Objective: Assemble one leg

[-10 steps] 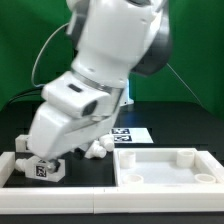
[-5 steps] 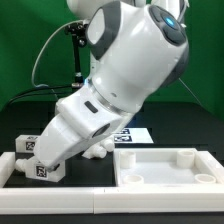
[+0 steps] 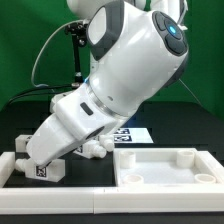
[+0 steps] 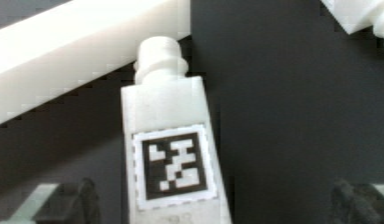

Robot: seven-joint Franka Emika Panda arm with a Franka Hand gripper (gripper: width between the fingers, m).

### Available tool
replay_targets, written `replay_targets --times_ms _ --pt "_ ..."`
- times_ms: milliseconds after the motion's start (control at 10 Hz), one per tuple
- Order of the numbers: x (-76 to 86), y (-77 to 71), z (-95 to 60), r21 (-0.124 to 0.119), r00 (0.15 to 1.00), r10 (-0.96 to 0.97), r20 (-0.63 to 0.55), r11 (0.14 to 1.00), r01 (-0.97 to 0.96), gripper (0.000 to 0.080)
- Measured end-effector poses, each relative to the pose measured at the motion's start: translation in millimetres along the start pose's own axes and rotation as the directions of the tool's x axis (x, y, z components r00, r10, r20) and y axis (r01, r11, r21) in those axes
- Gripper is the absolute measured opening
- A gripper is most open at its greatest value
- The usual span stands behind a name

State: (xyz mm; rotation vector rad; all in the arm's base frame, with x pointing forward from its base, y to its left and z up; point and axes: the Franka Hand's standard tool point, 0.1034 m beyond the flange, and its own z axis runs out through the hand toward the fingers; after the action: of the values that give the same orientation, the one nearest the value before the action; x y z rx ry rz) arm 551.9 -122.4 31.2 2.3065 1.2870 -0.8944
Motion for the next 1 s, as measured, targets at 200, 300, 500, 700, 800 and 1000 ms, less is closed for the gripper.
replay_targets --times_ms 200,300,500,700,800,1000 --pt "-2.0 1.8 2.3 0.0 1.0 0.004 0.001 1.0 -0.004 0.0648" --pt "-6.9 6.7 8.6 -0.001 1.0 0.018 0.008 1.0 -0.018 0.0648" --pt "1.7 11.8 13.3 -0.032 0.998 0.066 0.019 0.997 -0.065 0.0648" --pt "6.6 8.0 21.2 -0.034 0.998 0.067 0.006 0.997 -0.067 0.0648" --pt "7.6 7.5 21.1 -0.033 0.997 0.073 0.008 0.997 -0.072 0.0648" --pt "8.0 6.8 21.6 -0.03 0.997 0.078 0.01 0.997 -0.077 0.0648"
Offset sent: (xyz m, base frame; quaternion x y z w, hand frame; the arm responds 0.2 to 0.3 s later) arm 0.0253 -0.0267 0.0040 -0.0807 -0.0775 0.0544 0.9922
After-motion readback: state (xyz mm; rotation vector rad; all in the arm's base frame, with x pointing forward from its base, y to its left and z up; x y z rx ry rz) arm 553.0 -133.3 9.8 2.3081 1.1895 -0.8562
